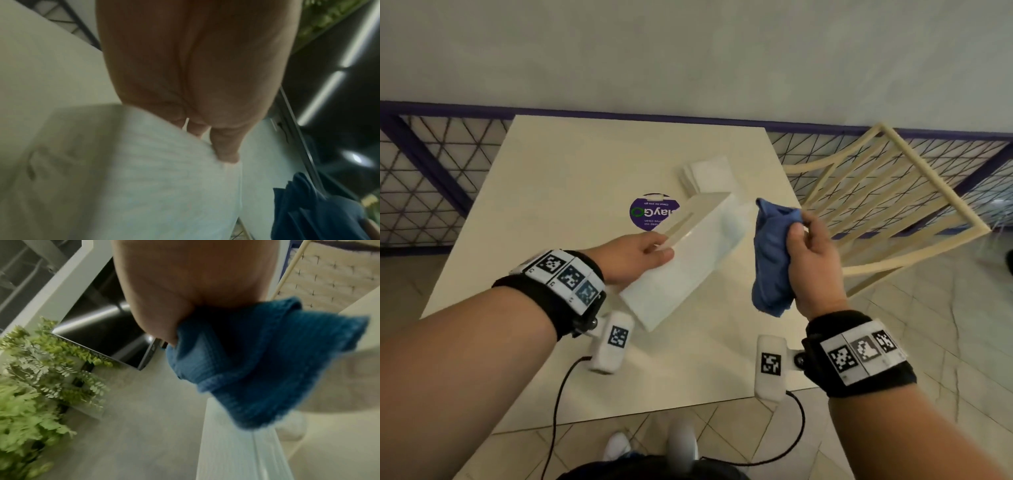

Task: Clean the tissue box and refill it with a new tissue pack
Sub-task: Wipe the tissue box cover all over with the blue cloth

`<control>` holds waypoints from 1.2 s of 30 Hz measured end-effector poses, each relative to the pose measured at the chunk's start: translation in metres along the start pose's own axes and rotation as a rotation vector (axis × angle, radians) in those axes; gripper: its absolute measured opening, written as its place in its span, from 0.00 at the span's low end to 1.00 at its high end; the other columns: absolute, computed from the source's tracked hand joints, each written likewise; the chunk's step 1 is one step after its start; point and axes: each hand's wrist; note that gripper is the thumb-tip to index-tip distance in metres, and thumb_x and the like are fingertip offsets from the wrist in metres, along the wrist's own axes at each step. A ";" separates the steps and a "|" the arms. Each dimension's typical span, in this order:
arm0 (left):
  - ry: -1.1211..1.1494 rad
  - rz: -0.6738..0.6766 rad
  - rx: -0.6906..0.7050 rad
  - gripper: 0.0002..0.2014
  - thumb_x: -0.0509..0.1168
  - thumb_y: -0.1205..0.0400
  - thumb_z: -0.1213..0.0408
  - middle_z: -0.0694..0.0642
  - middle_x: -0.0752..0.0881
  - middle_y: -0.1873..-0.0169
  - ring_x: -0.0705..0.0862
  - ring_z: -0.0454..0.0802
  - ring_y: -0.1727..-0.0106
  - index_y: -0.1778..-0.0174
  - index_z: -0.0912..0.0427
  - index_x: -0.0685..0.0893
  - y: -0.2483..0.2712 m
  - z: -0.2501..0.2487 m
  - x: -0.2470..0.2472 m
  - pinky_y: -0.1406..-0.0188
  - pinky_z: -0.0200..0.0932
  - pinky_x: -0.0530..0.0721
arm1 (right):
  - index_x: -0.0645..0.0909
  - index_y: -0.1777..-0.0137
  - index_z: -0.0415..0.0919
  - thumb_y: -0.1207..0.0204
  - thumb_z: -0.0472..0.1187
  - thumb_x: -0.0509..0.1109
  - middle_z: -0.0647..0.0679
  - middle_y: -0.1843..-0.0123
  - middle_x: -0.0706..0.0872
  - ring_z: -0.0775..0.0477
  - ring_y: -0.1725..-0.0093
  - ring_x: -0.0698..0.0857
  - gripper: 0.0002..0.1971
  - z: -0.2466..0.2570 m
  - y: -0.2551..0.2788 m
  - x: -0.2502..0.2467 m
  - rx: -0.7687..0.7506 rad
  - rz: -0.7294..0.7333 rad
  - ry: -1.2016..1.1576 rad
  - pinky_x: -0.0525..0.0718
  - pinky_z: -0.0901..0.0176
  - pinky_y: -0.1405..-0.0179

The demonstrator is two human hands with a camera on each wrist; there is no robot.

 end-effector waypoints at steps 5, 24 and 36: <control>0.449 -0.024 0.060 0.23 0.61 0.21 0.44 0.51 0.85 0.37 0.81 0.47 0.34 0.32 0.50 0.79 -0.004 -0.008 0.008 0.26 0.53 0.71 | 0.74 0.28 0.47 0.16 0.41 0.59 0.55 0.33 0.81 0.64 0.31 0.74 0.17 0.013 0.034 0.048 -0.211 0.395 0.025 0.70 0.58 0.26; 0.841 -0.074 0.026 0.16 0.54 0.14 0.70 0.59 0.89 0.46 0.86 0.55 0.45 0.34 0.58 0.81 0.001 -0.003 0.013 0.49 0.41 0.87 | 0.43 0.17 0.53 0.16 0.50 0.51 0.53 0.14 0.41 0.51 0.16 0.36 0.31 -0.003 0.046 0.093 -0.460 0.730 0.537 0.40 0.37 0.21; 0.607 0.040 0.090 0.23 0.53 0.13 0.69 0.48 0.78 0.29 0.76 0.45 0.28 0.20 0.54 0.65 0.016 0.006 0.013 0.23 0.49 0.67 | 0.47 0.17 0.57 0.16 0.51 0.54 0.53 0.14 0.44 0.50 0.15 0.42 0.29 0.014 -0.034 0.076 -0.390 0.448 0.459 0.43 0.33 0.21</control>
Point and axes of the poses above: each hand's wrist, its own y-axis away from the middle knuckle, its own x-axis out of the palm, z = x × y
